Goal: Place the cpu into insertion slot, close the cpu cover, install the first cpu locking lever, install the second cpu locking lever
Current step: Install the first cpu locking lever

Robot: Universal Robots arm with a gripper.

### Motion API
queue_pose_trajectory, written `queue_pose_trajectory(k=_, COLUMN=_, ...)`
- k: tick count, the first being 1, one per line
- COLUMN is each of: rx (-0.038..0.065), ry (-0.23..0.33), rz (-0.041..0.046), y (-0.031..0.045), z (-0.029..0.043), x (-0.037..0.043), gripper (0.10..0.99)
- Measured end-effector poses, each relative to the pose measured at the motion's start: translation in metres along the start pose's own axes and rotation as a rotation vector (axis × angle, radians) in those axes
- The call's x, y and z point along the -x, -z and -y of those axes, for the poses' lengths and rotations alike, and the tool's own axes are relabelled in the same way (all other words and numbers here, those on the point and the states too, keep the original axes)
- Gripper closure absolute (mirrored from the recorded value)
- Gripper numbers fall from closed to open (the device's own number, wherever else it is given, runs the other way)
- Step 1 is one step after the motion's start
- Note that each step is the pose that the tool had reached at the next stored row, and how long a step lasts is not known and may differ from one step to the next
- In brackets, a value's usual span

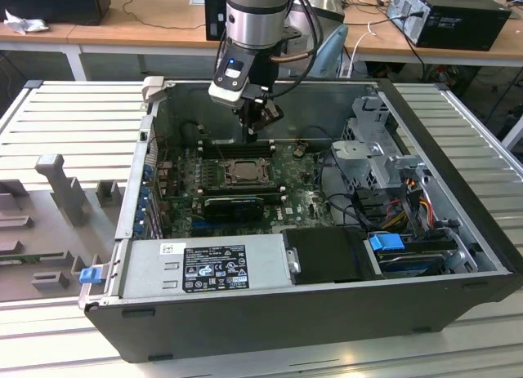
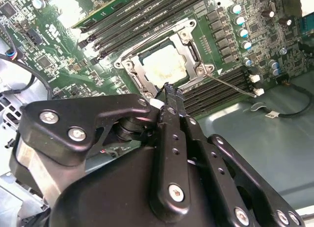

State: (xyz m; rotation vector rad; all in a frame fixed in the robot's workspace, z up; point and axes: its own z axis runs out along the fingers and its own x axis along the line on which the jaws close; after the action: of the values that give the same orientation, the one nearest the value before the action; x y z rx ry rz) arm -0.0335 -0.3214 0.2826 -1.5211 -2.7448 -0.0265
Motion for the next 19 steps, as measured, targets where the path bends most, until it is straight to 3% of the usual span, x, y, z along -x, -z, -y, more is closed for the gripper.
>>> queue_pose_trajectory(k=19, rx=-0.002, ry=0.178, rz=-0.0023, y=0.0000, z=0.0000, x=0.0000, gripper=0.980)
